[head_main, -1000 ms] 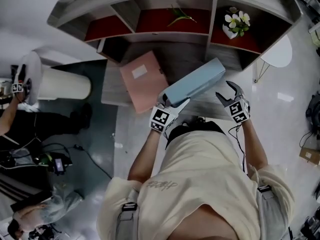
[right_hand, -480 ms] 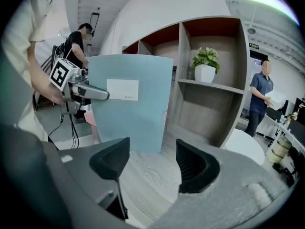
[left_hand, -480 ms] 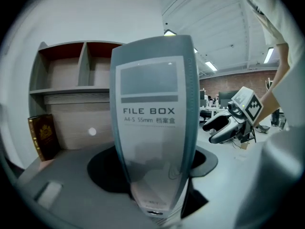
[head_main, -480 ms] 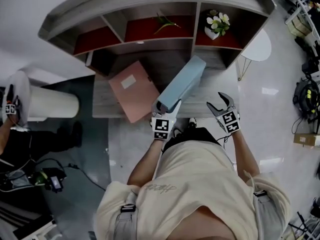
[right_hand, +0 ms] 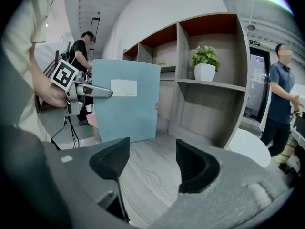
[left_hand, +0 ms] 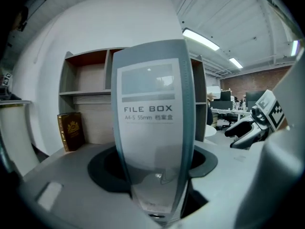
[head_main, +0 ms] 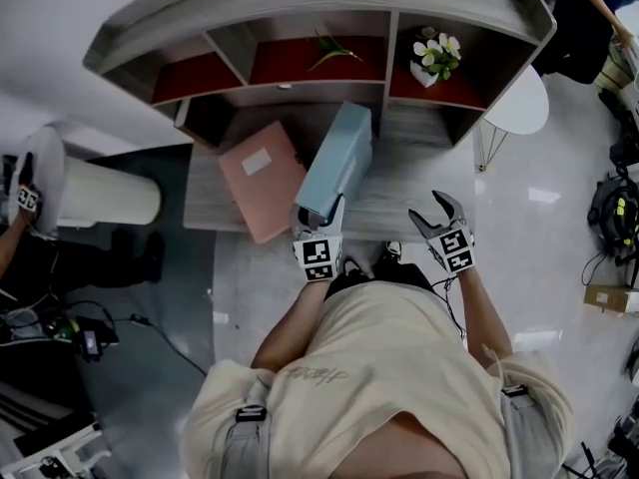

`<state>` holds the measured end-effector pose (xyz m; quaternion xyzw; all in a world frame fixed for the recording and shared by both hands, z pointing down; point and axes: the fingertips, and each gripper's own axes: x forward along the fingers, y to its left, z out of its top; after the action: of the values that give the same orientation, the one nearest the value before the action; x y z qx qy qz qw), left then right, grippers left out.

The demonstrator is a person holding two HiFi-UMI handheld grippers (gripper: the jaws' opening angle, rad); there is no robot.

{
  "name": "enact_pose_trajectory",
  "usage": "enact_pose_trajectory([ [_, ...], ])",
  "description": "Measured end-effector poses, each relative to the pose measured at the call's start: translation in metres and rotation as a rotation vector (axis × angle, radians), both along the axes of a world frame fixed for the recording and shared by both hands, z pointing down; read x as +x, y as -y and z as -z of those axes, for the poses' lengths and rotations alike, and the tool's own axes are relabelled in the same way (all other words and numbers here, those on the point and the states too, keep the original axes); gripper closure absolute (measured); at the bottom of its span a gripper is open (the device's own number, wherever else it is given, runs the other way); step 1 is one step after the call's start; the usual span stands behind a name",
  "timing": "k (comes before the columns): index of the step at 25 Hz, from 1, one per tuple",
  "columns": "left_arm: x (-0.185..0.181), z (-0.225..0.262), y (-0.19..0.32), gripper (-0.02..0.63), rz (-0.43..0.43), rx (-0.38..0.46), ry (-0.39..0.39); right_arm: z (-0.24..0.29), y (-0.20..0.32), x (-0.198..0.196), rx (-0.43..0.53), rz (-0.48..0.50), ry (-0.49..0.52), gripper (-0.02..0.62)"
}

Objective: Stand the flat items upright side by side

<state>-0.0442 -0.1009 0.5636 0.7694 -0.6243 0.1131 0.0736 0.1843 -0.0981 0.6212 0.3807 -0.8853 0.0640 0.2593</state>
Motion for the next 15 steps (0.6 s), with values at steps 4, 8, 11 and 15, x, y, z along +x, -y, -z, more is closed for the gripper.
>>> enact_pose_trajectory([
  [4, 0.002, -0.004, 0.016, 0.281, 0.050, -0.006, -0.009, -0.002, 0.016, 0.006, 0.003, 0.035, 0.001, 0.288],
  [8, 0.010, -0.004, 0.032, 0.281, 0.074, -0.004, 0.006, 0.000, 0.033, 0.016, 0.009, 0.054, 0.004, 0.288],
  [11, 0.016, -0.006, 0.045, 0.281, 0.089, -0.007, -0.002, -0.001, 0.046, 0.024, 0.013, 0.069, 0.004, 0.288],
  [15, 0.028, -0.005, 0.064, 0.281, 0.091, -0.003, -0.003, -0.008, 0.059, 0.032, 0.005, 0.079, 0.024, 0.288],
])
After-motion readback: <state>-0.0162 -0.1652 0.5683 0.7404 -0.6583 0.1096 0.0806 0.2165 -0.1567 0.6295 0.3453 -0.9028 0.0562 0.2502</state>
